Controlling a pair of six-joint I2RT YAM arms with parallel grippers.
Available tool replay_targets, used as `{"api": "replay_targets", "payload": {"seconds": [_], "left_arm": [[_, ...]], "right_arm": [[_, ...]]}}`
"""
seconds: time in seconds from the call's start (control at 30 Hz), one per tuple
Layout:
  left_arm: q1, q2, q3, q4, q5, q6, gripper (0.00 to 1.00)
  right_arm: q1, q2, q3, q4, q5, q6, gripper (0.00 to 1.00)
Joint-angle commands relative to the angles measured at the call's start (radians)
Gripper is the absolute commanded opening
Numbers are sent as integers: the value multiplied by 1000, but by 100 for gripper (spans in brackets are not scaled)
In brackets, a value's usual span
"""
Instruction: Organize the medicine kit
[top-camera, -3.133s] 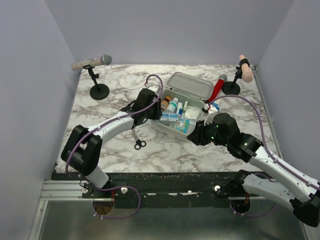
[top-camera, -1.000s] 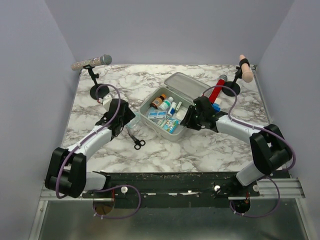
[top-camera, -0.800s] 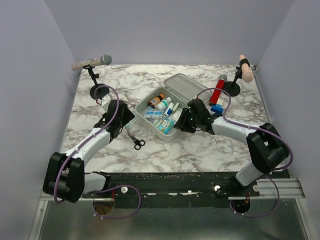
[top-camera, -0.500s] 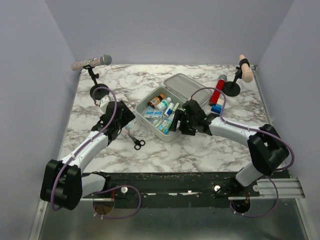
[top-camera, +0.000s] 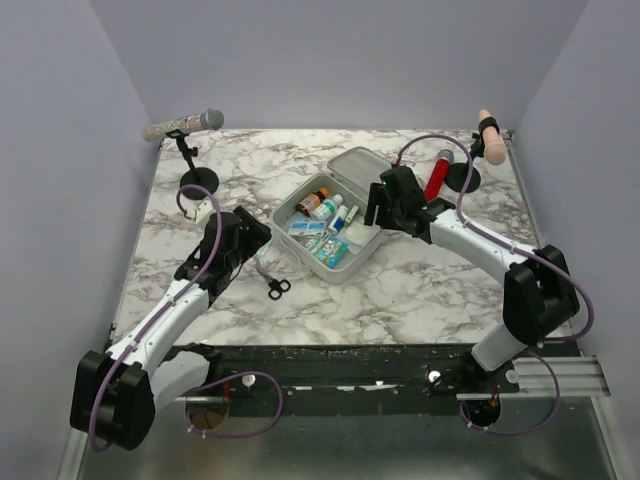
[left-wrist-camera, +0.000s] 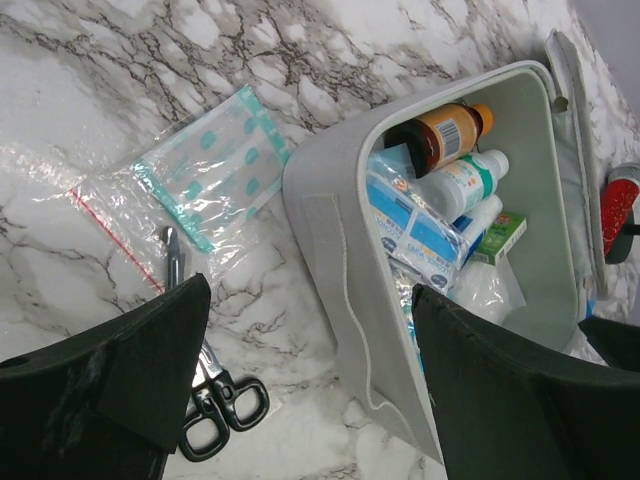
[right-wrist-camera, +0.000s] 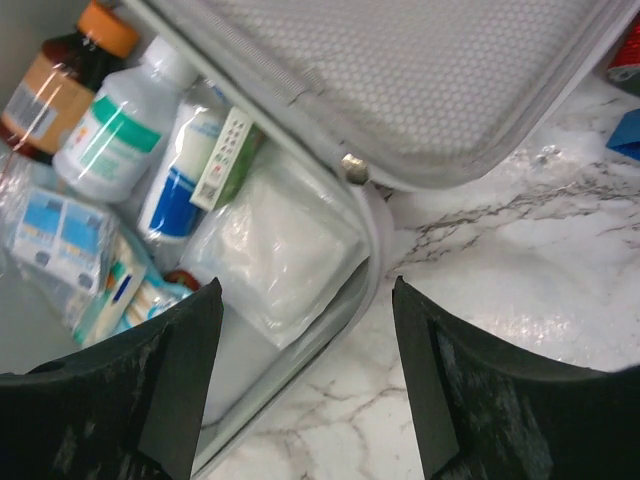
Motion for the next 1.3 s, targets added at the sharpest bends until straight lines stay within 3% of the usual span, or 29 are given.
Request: {"api": "replay_targets", "payload": {"seconds": [0.0, 0.2, 0.43, 0.7, 1.03, 1.27], "left_arm": [[-6, -69, -59, -13, 23, -15, 92], [-6, -104, -109, -4, 38, -9, 90], [-7, -55, -123, 77, 110, -7, 87], [-12, 63, -59, 125, 158, 11, 86], [-13, 94, -22, 113, 127, 40, 86], [-13, 111, -3, 55, 115, 53, 85]], "right_arm": [[-35, 92, 53, -48, 61, -55, 74], [-51, 150, 78, -47, 54, -45, 67], [-49, 80, -43, 47, -74, 20, 43], [-17, 38, -149, 126, -192, 89, 26], [35, 1, -204, 169, -253, 242, 25], [51, -19, -218, 153, -232, 242, 27]]}}
